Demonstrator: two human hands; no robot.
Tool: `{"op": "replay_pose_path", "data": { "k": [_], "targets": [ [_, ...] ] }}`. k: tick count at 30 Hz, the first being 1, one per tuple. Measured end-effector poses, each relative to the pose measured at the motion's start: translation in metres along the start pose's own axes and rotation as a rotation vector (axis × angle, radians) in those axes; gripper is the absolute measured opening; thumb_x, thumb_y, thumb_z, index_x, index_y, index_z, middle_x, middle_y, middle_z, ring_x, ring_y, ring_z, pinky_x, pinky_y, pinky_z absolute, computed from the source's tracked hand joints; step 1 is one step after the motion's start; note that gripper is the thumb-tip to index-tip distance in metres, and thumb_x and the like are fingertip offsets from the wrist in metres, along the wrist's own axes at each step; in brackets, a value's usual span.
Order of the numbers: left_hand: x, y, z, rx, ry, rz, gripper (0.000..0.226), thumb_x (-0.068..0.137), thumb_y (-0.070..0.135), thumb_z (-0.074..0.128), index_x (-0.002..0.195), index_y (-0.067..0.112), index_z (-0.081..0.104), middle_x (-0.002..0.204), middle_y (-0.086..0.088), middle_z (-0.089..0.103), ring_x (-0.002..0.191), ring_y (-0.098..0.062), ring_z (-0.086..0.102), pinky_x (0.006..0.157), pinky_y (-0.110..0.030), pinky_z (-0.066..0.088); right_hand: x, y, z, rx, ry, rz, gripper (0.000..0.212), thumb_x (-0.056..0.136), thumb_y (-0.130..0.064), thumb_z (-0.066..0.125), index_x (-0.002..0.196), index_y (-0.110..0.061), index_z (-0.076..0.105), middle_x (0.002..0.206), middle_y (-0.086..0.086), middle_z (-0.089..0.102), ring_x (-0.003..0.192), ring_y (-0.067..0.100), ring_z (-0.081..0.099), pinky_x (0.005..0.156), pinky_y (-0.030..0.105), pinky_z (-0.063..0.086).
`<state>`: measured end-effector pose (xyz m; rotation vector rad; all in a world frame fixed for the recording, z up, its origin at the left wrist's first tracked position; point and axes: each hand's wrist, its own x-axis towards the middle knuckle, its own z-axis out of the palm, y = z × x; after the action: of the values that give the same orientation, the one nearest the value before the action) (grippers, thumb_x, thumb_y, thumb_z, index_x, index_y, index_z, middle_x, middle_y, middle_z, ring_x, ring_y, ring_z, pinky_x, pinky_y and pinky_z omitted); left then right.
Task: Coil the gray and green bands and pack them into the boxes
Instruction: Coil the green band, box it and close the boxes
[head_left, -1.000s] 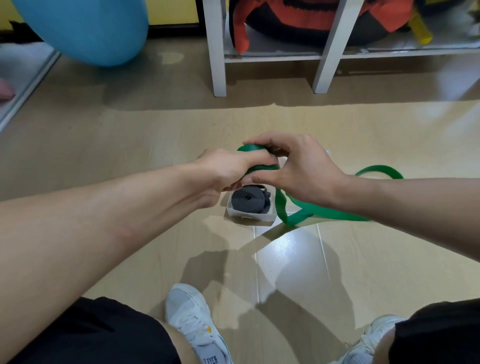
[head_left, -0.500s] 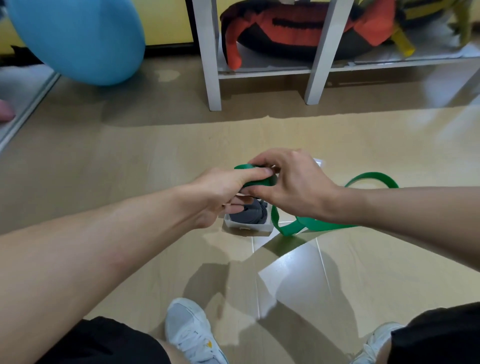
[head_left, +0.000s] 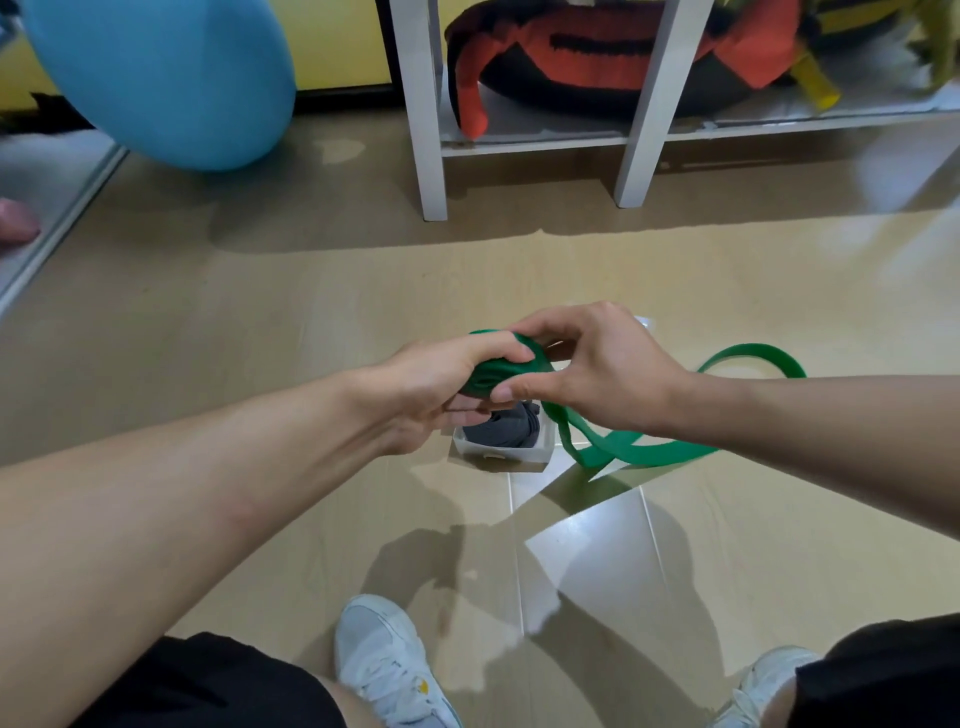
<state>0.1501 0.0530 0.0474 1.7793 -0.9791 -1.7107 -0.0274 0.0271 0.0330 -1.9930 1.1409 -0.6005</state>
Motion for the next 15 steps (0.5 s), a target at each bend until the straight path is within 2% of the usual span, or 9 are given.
{"op": "replay_pose_path", "data": {
  "k": [3,6,8,10,12,15],
  "targets": [
    [-0.001,-0.002,0.002,0.068,-0.02,-0.021,0.029,0.083,0.038,0.074,0.108,0.024,0.077,0.093,0.003,0.077,0.099,-0.018,0.074,0.093,-0.035,0.056,0.002,0.0,0.002,-0.042,0.018,0.012,0.03,0.07,-0.037,0.09,0.097,-0.029,0.078,0.089,-0.015,0.077,0.086,0.004,0.071,0.084,0.035,0.058],
    [-0.004,0.0,0.009,0.172,0.03,-0.037,0.033,0.08,0.048,0.077,0.107,0.029,0.075,0.095,0.005,0.073,0.098,-0.016,0.067,0.085,-0.032,0.055,0.003,-0.003,0.004,-0.117,0.031,0.009,0.026,0.068,-0.03,0.088,0.093,-0.026,0.079,0.085,-0.011,0.076,0.081,0.008,0.069,0.079,0.033,0.057],
    [-0.004,-0.001,0.015,0.217,0.081,-0.025,0.042,0.073,0.045,0.081,0.108,0.023,0.075,0.096,0.004,0.073,0.093,-0.014,0.066,0.078,-0.03,0.052,0.002,-0.008,0.007,-0.179,0.035,-0.012,0.025,0.067,-0.026,0.085,0.091,-0.023,0.079,0.084,-0.008,0.074,0.078,0.011,0.066,0.075,0.033,0.054],
    [-0.003,-0.002,0.017,0.214,0.132,-0.008,0.053,0.061,0.039,0.078,0.106,0.011,0.074,0.087,0.0,0.069,0.083,-0.015,0.063,0.073,-0.032,0.05,0.002,-0.013,0.008,-0.226,0.043,-0.035,0.026,0.065,-0.03,0.08,0.089,-0.021,0.079,0.082,-0.008,0.069,0.076,0.013,0.062,0.073,0.034,0.052],
    [-0.005,-0.001,0.016,0.21,0.173,0.018,0.048,0.054,0.036,0.075,0.095,0.012,0.073,0.079,0.0,0.064,0.075,-0.016,0.058,0.069,-0.032,0.047,0.002,-0.015,0.008,-0.245,0.045,-0.047,0.032,0.064,-0.039,0.076,0.091,-0.022,0.078,0.082,-0.01,0.064,0.075,0.012,0.06,0.072,0.033,0.051],
    [-0.006,0.002,0.013,0.206,0.179,0.04,0.034,0.059,0.032,0.08,0.088,0.015,0.077,0.07,0.001,0.064,0.067,-0.013,0.058,0.067,-0.029,0.047,0.0,-0.015,0.006,-0.251,0.039,-0.053,0.041,0.066,-0.049,0.074,0.099,-0.027,0.079,0.084,-0.012,0.063,0.079,0.009,0.06,0.074,0.028,0.049]
  ]
}}
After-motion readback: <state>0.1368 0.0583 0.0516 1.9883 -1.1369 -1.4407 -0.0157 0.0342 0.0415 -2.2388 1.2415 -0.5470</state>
